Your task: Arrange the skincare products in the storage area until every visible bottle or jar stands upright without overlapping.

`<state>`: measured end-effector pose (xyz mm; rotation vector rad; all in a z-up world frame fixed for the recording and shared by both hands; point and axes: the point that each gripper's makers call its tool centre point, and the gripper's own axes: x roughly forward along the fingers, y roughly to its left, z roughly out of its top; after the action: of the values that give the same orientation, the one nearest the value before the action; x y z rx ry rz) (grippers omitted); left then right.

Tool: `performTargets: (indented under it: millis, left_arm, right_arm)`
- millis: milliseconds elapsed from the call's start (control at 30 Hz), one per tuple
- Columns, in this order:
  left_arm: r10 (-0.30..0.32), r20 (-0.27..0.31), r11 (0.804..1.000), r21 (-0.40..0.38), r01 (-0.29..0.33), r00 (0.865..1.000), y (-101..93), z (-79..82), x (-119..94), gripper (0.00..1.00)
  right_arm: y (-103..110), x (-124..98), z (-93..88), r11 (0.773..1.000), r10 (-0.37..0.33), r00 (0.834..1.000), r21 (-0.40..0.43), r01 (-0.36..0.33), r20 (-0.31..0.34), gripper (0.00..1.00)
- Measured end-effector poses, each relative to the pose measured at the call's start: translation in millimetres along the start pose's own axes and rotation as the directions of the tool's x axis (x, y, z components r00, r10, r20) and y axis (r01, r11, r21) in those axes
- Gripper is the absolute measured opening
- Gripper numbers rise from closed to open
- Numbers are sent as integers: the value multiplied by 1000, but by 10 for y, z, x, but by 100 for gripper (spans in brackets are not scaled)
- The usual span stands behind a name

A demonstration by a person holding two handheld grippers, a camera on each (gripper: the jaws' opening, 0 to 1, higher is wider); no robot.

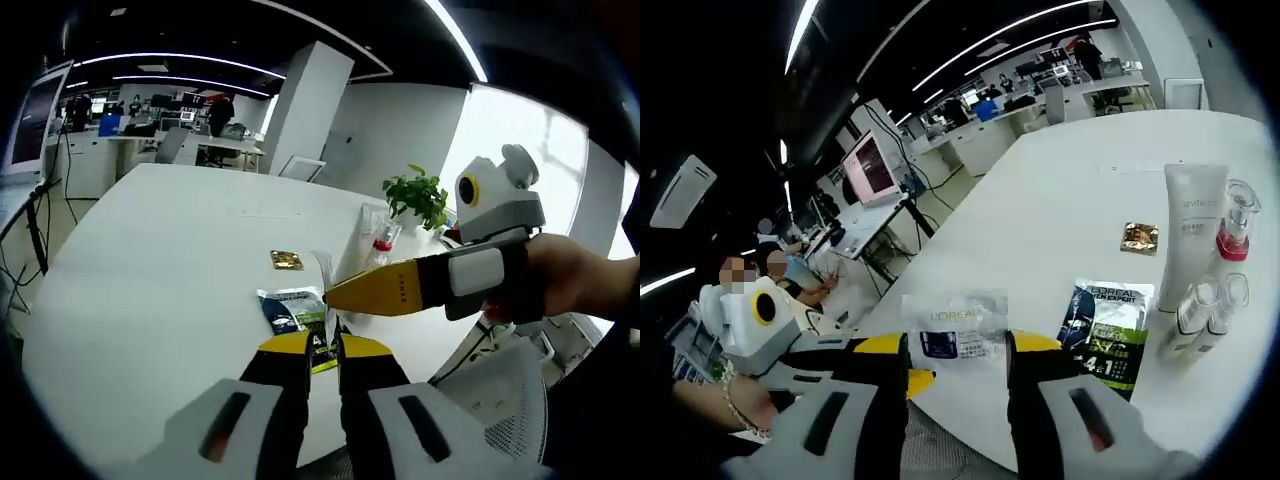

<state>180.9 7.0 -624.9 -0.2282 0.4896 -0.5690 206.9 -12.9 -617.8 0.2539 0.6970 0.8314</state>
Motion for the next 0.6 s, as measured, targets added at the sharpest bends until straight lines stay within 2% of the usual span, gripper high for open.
performTargets:
  millis: [267,400,467,567,600]
  left_arm:
    - [17,31,999,-49,-16,999,-30,25,0,0]
    - [5,38,994,-113,0,999,-44,24,-27,0]
    - [-18,45,991,-134,24,999,-98,29,-34,0]
    - [-65,75,975,-205,80,995,-133,104,-47,0]
    - [-80,76,975,-200,93,994,-134,119,-56,0]
  right_arm:
    - [13,-74,-19,1000,22,1000,17,-22,1,38]
    - [17,-118,-13,999,48,999,3,-48,10,39]
    - [16,-132,-18,998,61,998,6,-61,15,39]
    - [16,-169,-9,996,84,996,1,-85,35,41]
    - [8,-189,2,995,98,994,-9,-98,44,42]
